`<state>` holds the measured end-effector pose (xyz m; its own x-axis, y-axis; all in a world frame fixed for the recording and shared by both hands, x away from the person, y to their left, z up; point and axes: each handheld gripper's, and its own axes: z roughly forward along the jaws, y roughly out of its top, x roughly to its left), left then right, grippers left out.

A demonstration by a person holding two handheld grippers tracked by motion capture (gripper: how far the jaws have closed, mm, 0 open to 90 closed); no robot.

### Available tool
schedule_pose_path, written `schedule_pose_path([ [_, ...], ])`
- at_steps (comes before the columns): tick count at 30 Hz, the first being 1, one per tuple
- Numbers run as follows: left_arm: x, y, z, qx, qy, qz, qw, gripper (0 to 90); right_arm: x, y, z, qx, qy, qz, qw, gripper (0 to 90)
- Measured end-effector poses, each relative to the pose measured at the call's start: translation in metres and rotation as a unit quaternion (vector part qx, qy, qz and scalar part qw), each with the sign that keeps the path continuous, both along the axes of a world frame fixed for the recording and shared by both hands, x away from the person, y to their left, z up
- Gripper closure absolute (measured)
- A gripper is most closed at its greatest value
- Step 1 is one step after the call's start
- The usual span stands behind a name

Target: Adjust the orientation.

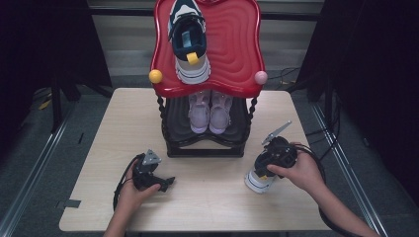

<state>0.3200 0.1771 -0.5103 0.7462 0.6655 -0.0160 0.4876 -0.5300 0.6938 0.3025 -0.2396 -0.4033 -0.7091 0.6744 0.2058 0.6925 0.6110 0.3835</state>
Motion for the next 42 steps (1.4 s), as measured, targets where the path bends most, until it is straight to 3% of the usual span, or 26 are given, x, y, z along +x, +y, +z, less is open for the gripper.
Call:
schedule_pose_path([
  [5,0.0,0.0,0.0,-0.001,0.0,0.0,1.0,0.0,0.003,0.004,-0.004,-0.022,0.014,0.01,0.9996,56.3],
  [19,0.0,0.0,0.0,-0.001,0.0,0.0,1.0,0.0,0.009,0.011,-0.008,-0.045,0.051,0.016,0.9975,57.7],
  [25,0.0,0.0,0.0,-0.001,0.0,0.0,1.0,0.0,0.01,0.018,-0.012,-0.067,0.072,0.029,0.9947,58.3],
  [31,0.0,0.0,0.0,-0.001,0.0,0.0,1.0,0.0,0.013,0.022,-0.016,-0.089,0.073,0.045,0.9924,60.5],
  [35,0.0,0.0,0.0,-0.001,0.0,0.0,1.0,0.0,0.015,0.024,-0.019,-0.088,0.087,0.044,0.9913,61.7],
  [42,0.0,0.0,0.0,-0.001,0.001,-0.001,1.0,0.0,0.016,0.025,-0.019,-0.096,0.09,0.047,0.9902,63.9],
])
